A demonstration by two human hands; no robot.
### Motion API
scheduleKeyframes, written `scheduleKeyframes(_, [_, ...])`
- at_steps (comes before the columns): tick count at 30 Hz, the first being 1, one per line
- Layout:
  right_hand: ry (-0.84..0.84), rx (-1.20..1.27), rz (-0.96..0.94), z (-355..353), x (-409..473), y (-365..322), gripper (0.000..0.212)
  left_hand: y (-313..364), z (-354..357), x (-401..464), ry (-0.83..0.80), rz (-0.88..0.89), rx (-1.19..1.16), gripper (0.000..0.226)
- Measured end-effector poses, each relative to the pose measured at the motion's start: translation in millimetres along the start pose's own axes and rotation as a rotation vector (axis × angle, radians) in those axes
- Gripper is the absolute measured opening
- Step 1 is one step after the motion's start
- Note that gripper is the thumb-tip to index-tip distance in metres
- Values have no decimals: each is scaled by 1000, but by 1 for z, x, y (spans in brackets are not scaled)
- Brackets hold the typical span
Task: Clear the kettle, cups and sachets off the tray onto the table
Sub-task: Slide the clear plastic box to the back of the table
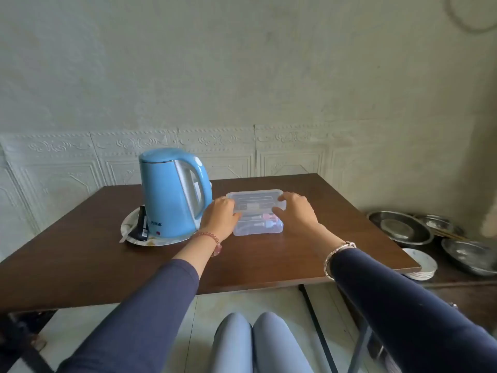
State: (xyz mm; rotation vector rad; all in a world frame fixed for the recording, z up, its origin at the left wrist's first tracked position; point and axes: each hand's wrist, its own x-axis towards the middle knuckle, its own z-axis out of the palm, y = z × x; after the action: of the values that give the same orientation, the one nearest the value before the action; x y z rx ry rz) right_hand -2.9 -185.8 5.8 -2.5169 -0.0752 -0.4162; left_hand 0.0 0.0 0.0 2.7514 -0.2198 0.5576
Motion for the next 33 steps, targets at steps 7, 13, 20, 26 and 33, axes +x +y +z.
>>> scheduleKeyframes(7, [44,-22,73,13,6,8,35,-9,18,19,54,-55,51,15])
scheduleKeyframes(13, [73,-43,109,21,32,15,30,-14,34,45,67,-49,54,13])
scheduleKeyframes(20, [90,9,134,28,73,24,27,-11,46,83,63,-39,37,11])
scheduleKeyframes(26, [91,21,142,40,113,30,27,-17,65,118,83,-77,26,6])
scheduleKeyframes(33, [121,60,153,60,161,42,27,-25,85,159,124,-107,-46,12])
